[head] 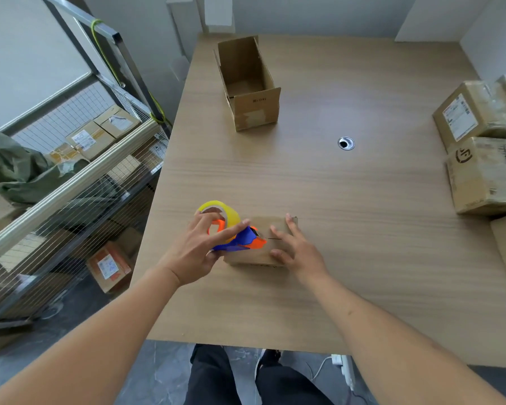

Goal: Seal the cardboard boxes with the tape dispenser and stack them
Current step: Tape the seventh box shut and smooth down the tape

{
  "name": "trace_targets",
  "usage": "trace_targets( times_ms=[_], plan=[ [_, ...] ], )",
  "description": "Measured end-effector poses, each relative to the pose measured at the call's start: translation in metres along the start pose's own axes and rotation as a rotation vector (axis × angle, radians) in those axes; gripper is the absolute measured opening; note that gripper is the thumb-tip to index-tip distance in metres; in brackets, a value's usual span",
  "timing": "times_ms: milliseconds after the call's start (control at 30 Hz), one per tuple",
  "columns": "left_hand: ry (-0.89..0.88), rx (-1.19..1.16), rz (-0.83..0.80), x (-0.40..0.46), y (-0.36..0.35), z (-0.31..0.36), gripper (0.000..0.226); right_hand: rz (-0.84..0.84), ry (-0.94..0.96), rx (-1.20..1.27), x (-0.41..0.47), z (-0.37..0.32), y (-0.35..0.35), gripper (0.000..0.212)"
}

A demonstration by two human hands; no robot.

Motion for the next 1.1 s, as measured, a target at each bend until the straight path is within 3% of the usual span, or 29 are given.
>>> trace_targets(
  times_ms=[100, 167, 267, 300, 367, 433, 533, 767, 1100],
  plan=[
    [-0.055, 0.189, -0.129, 0.015, -0.006, 0.006, 0.103, -0.017, 0.038, -0.017, 0.000, 0.005, 0.007, 0.063],
    [-0.060, 0.247, -0.155, 0.019, -0.011, 0.011, 0.110, -0.024, 0.034, -0.167, 0.000, 0.006, 0.012, 0.063],
    [-0.080, 0.294, -0.110, 0.022, -0.016, 0.012, 0.113, 0.191, 0.245, -0.422, -0.002, 0.009, 0.016, 0.043],
    [-0.088, 0.302, -0.097, 0.023, -0.017, 0.011, 0.114, 0.271, 0.319, -0.406, -0.002, 0.011, 0.016, 0.031],
    [-0.102, 0.309, -0.084, 0.024, -0.019, 0.010, 0.116, 0.302, 0.317, -0.116, 0.001, 0.006, 0.018, 0.018],
    [-0.113, 0.320, -0.083, 0.024, -0.020, 0.010, 0.116, 0.287, 0.132, 0.220, 0.006, -0.006, 0.021, 0.010],
    [-0.119, 0.312, -0.091, 0.025, -0.020, 0.009, 0.118, 0.141, -0.068, 0.493, 0.015, -0.014, 0.019, 0.008],
    [-0.119, 0.285, -0.119, 0.026, -0.018, 0.005, 0.115, -0.056, -0.076, 0.594, 0.021, -0.012, 0.028, 0.015],
    [-0.124, 0.277, -0.174, 0.031, -0.019, 0.003, 0.113, 0.036, -0.038, 0.467, 0.023, -0.019, 0.022, 0.012]
  ],
)
Point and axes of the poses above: each hand's wrist, its own x-axis towards the middle knuckle, its own y-axis out of the back of the hand, z = x × y, the point moved 1 cm from there along x, towards the middle knuckle, and after that the axes turned 12 degrees about y, right-handed, at the moved point
